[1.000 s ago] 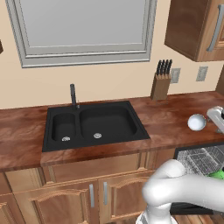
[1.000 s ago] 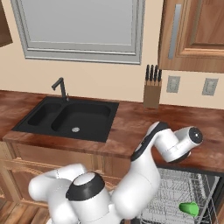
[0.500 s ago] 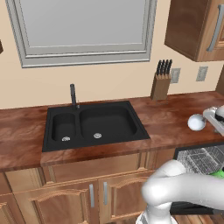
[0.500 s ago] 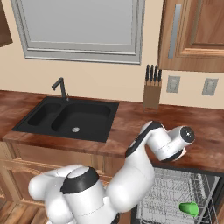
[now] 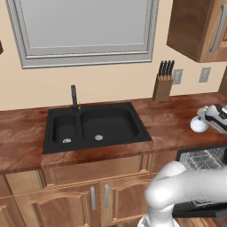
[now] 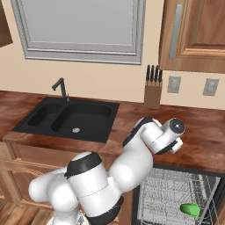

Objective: Pick up the cup and bowl from the counter, place them in the dishwasher, and close the dishwasher door.

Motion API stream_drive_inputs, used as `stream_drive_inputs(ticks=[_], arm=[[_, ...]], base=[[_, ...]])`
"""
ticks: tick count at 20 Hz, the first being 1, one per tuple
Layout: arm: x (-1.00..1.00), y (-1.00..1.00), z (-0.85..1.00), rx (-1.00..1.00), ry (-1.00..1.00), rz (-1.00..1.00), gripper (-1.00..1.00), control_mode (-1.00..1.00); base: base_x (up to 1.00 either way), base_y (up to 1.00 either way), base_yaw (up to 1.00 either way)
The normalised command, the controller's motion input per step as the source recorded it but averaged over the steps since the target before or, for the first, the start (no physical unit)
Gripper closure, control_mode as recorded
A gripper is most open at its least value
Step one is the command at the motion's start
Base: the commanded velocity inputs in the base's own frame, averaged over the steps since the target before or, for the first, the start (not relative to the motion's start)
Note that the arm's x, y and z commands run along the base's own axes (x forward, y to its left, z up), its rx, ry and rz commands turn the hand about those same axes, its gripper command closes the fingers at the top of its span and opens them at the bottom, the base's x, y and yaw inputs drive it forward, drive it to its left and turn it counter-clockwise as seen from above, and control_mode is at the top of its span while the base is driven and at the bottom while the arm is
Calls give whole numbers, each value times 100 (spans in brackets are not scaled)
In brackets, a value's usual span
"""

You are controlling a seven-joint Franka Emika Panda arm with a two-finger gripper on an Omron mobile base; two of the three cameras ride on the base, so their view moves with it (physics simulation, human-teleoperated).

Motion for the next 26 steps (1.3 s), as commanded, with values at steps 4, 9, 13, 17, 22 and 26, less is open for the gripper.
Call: stream_drive_inputs(ticks=[4, 9, 13, 17, 22, 26], arm=[[9, -8, -8, -7, 0, 0, -100, -100], [0, -24, -6, -5, 0, 0, -100, -100], [4, -28, 0, -3, -1, 0, -100, -100], [29, -14, -13, -3, 0, 0, -100, -100], [38, 0, -38, -6, 0, 0, -100, -100], [23, -3, -35, -6, 0, 0, -100, -100]], base=[[0, 0, 0], [0, 0, 0], [0, 0, 0], [0, 0, 0], [0, 0, 0], [0, 0, 0]])
